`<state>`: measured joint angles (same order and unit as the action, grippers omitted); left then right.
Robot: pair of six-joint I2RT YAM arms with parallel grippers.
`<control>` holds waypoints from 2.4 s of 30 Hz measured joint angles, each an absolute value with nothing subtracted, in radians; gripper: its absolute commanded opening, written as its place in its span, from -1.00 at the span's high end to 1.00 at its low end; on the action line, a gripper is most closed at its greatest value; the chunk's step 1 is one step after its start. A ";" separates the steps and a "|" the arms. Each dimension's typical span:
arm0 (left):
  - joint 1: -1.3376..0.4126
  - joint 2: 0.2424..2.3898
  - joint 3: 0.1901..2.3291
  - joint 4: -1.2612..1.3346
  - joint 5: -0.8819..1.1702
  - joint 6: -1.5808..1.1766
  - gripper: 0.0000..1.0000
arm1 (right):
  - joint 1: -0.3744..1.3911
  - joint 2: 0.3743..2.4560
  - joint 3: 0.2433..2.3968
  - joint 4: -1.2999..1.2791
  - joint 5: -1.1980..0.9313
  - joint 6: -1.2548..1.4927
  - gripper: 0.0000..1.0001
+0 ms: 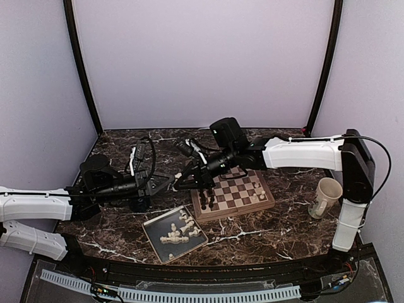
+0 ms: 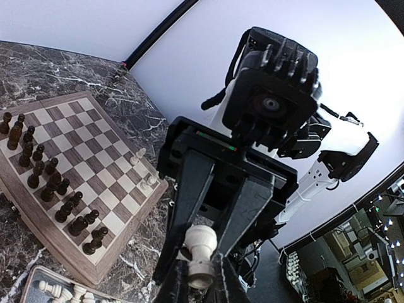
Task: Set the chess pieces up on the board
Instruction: Pass from the left arm to the right, then place the rook on the chessboard.
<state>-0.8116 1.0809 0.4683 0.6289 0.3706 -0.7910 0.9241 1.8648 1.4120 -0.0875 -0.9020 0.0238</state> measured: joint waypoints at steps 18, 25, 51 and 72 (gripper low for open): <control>-0.798 1.230 0.871 0.192 0.301 -0.517 0.95 | 0.814 1.761 1.181 -0.310 -0.811 -0.208 0.88; -0.794 1.520 1.225 -0.036 0.302 -0.389 0.95 | 0.636 1.634 1.087 -0.456 -0.765 -0.312 0.88; -0.892 2.454 2.259 -0.753 0.215 0.041 0.91 | 0.242 1.220 0.918 -0.569 -0.685 -0.388 0.84; -0.923 2.249 1.966 -0.522 0.171 0.057 0.09 | 0.222 1.330 1.081 -0.587 -0.899 -0.262 0.80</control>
